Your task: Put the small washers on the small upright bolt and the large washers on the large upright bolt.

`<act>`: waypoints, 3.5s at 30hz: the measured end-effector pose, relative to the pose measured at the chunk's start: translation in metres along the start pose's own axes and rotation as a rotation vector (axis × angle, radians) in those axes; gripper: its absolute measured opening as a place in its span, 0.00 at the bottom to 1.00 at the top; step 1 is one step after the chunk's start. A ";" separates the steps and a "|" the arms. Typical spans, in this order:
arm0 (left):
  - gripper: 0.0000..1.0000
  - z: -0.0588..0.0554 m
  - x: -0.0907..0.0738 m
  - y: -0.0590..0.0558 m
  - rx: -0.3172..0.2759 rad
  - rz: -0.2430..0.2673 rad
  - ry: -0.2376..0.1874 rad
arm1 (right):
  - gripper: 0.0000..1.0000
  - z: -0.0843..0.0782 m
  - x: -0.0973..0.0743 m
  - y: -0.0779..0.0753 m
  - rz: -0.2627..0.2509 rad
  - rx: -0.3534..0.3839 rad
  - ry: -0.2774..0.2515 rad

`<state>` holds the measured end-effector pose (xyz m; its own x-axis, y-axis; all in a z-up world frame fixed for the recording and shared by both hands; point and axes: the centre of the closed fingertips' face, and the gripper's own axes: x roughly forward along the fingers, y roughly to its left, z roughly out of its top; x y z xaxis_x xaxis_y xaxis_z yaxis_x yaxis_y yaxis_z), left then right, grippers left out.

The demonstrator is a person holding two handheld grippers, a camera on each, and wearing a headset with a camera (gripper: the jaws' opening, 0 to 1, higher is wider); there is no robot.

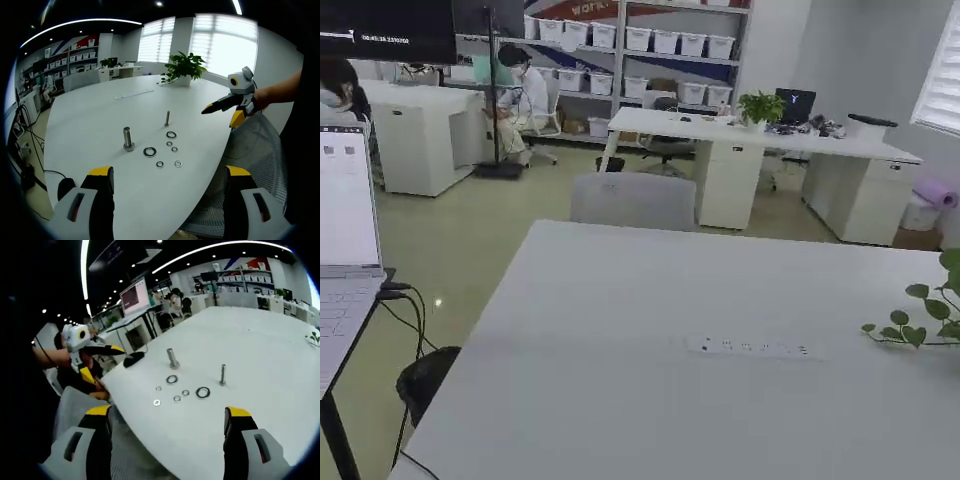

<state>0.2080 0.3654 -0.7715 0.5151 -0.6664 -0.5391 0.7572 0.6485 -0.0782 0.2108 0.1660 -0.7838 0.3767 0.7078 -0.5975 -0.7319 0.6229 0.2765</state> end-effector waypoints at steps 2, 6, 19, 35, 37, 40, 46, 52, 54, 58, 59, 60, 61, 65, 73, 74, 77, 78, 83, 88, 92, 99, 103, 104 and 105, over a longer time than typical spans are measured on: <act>0.86 0.001 -0.001 -0.001 -0.008 -0.002 -0.004 | 0.92 0.003 0.000 0.001 0.002 0.000 -0.008; 0.85 0.001 -0.002 -0.003 -0.008 -0.004 0.000 | 0.91 0.004 0.000 0.002 -0.002 -0.001 -0.017; 0.85 0.002 -0.011 -0.008 -0.002 0.008 0.004 | 0.91 0.000 -0.013 0.005 -0.019 -0.007 -0.030; 0.94 0.011 0.004 -0.012 -0.019 -0.018 -0.006 | 0.87 0.015 0.000 -0.009 0.002 -0.072 0.012; 0.95 0.011 0.007 -0.015 0.002 -0.020 -0.002 | 0.86 0.014 0.004 -0.010 0.014 -0.086 0.029; 0.96 0.011 0.012 -0.018 0.017 -0.026 0.004 | 0.85 0.014 0.011 -0.010 0.027 -0.109 0.048; 0.97 0.011 0.023 -0.021 0.005 -0.043 0.007 | 0.81 0.012 0.019 -0.014 0.037 -0.172 0.098; 0.98 0.014 0.027 -0.015 0.012 -0.036 -0.002 | 0.78 0.012 0.023 -0.023 0.046 -0.236 0.145; 0.97 0.012 0.029 -0.014 0.012 -0.039 0.006 | 0.76 0.013 0.024 -0.026 0.046 -0.247 0.153; 0.96 0.013 0.030 -0.015 0.016 -0.043 0.006 | 0.74 0.010 0.027 -0.030 0.053 -0.294 0.189; 0.96 0.013 0.030 -0.015 0.020 -0.041 0.007 | 0.74 0.010 0.028 -0.030 0.056 -0.297 0.191; 0.96 0.012 0.030 -0.014 0.021 -0.041 0.007 | 0.73 0.010 0.030 -0.030 0.060 -0.308 0.197; 0.96 0.011 0.030 -0.015 0.021 -0.043 0.011 | 0.73 0.010 0.032 -0.030 0.063 -0.318 0.202; 0.95 0.008 0.030 -0.015 0.026 -0.043 0.019 | 0.70 0.010 0.037 -0.032 0.069 -0.342 0.218; 0.92 0.002 0.030 -0.017 0.006 -0.049 0.032 | 0.68 0.006 0.048 -0.038 0.094 -0.450 0.295; 0.92 0.002 0.030 -0.016 0.010 -0.037 0.028 | 0.68 0.005 0.049 -0.040 0.095 -0.464 0.305; 0.93 0.004 0.028 -0.014 0.006 -0.027 0.015 | 0.66 0.006 0.052 -0.042 0.100 -0.477 0.313; 0.94 0.004 0.028 -0.013 0.007 -0.023 0.013 | 0.66 0.007 0.053 -0.043 0.103 -0.480 0.316; 0.94 0.000 0.027 -0.005 0.023 -0.006 0.029 | 0.64 0.012 0.058 -0.045 0.113 -0.495 0.333; 0.94 -0.003 0.026 -0.002 0.054 -0.003 0.044 | 0.61 0.013 0.066 -0.049 0.129 -0.538 0.355; 0.94 -0.007 0.027 -0.002 0.056 -0.008 0.055 | 0.59 0.012 0.073 -0.052 0.144 -0.578 0.386; 0.93 -0.010 0.028 -0.005 0.051 -0.022 0.064 | 0.54 0.008 0.084 -0.059 0.163 -0.634 0.450; 0.92 -0.010 0.029 -0.006 0.047 -0.026 0.061 | 0.52 0.008 0.091 -0.064 0.172 -0.662 0.478; 0.92 -0.010 0.029 -0.006 0.047 -0.026 0.062 | 0.51 0.007 0.092 -0.067 0.174 -0.674 0.498; 0.92 -0.010 0.029 -0.006 0.047 -0.027 0.061 | 0.50 0.006 0.093 -0.067 0.177 -0.687 0.510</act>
<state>0.2147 0.3461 -0.7954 0.4700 -0.6585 -0.5878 0.7890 0.6119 -0.0546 0.2985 0.1919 -0.8534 0.0450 0.4379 -0.8979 -0.9979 0.0626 -0.0195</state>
